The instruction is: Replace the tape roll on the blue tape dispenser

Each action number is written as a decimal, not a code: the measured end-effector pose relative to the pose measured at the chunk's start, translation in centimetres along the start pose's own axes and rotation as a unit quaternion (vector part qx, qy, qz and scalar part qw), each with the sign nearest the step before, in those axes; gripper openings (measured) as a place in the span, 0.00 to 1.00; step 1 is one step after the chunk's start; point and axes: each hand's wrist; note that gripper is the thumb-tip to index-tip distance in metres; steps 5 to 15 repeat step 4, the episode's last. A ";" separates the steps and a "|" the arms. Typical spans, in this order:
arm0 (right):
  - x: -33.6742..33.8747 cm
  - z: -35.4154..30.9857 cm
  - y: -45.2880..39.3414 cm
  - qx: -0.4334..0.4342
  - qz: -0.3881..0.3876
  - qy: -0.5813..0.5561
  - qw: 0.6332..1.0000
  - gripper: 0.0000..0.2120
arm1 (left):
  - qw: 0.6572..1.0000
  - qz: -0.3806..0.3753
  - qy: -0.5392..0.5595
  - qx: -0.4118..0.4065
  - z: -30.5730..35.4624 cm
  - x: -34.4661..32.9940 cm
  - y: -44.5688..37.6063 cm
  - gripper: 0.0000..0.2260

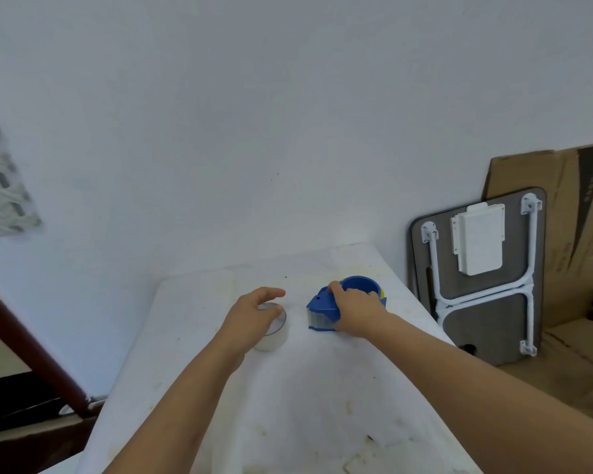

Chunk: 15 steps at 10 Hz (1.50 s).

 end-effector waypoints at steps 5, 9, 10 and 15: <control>2.1 0.3 8.4 0.040 0.095 -0.016 0.995 0.22 | 1.000 0.002 -0.004 -0.029 1.5 0.5 6.3 0.11; 2.1 0.3 8.4 0.040 0.095 -0.016 0.995 0.22 | 1.000 0.002 -0.004 -0.029 1.5 0.5 6.3 0.11; 2.1 0.3 8.4 0.040 0.095 -0.016 0.995 0.22 | 1.000 0.002 -0.004 -0.029 1.5 0.5 6.3 0.11; 2.1 0.3 8.4 0.040 0.095 -0.016 0.995 0.22 | 1.000 0.002 -0.004 -0.029 1.5 0.5 6.3 0.11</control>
Point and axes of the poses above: each hand's wrist, its own y-axis away from the middle knuckle, its own x-axis out of the back of the hand, z = x × y, and after that the axes turned 2 degrees about x, right-handed
